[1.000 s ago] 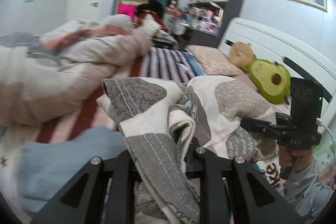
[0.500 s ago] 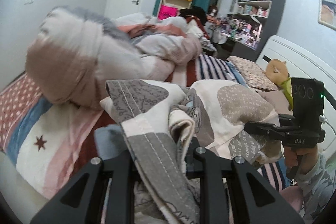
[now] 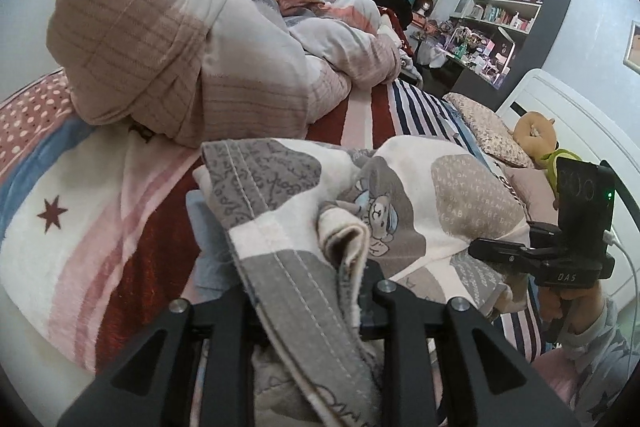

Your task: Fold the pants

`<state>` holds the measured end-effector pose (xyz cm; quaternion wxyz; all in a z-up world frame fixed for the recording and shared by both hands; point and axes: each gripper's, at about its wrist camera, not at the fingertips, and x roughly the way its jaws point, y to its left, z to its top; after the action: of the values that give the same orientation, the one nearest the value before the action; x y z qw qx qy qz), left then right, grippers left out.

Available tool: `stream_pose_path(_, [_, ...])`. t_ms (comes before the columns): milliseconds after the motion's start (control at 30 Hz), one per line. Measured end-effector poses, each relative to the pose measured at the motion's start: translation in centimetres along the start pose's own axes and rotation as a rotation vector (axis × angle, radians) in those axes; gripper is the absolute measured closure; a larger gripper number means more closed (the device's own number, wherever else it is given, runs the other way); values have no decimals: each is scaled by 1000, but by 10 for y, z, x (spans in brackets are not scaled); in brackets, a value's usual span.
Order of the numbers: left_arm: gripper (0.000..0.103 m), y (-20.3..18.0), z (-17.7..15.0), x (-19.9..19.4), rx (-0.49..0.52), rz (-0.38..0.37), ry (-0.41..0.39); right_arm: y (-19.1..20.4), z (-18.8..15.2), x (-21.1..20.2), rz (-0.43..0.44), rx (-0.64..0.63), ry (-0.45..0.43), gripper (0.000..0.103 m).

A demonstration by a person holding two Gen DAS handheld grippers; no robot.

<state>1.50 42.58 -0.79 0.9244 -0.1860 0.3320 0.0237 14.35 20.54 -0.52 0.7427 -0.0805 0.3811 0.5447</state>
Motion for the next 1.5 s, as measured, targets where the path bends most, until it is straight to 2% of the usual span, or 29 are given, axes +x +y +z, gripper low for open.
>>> stream_pose_path(200, [84,-3,0,-4,9,28,-8,0,0,-2,1,0,2,65])
stream_pose_path(367, [78,-12,-1,-11,22,72,-7,4,-5,-11,-17,-12,2,62])
stream_pose_path(500, [58,-25,-1,-21,43,123,-11,7,-12,-20,-29,-15,2,60])
stream_pose_path(567, [49,-34,-1,-31,70,164,-23,7,-15,-26,-30,-10,-4,56])
stream_pose_path(733, [39,-53,-2,-48,96,219,-38,10,-25,-50,-36,-10,-29,52])
stream_pose_path(867, [31,-72,-6,-65,111,223,-56,12,-37,-67,-32,-3,-33,48])
stream_pose_path(1033, [24,-108,-18,-77,144,236,-75,14,-60,-88,-19,-1,-33,46])
stream_pose_path(1100, [17,-128,-25,-78,146,239,-100,13,-72,-101,-21,1,-46,40])
stream_pose_path(1200, [16,-162,-39,-74,174,209,-130,9,-93,-123,-39,2,-67,32])
stream_pose_path(1333, [15,-211,-58,-60,215,175,-161,2,-127,-163,-131,-3,-118,24])
stream_pose_path(1433, [8,-254,-74,-50,265,146,-205,-5,-155,-197,-217,18,-174,14])
stream_pose_path(1500, [6,-280,-82,-43,297,117,-247,-8,-171,-216,-278,32,-205,13])
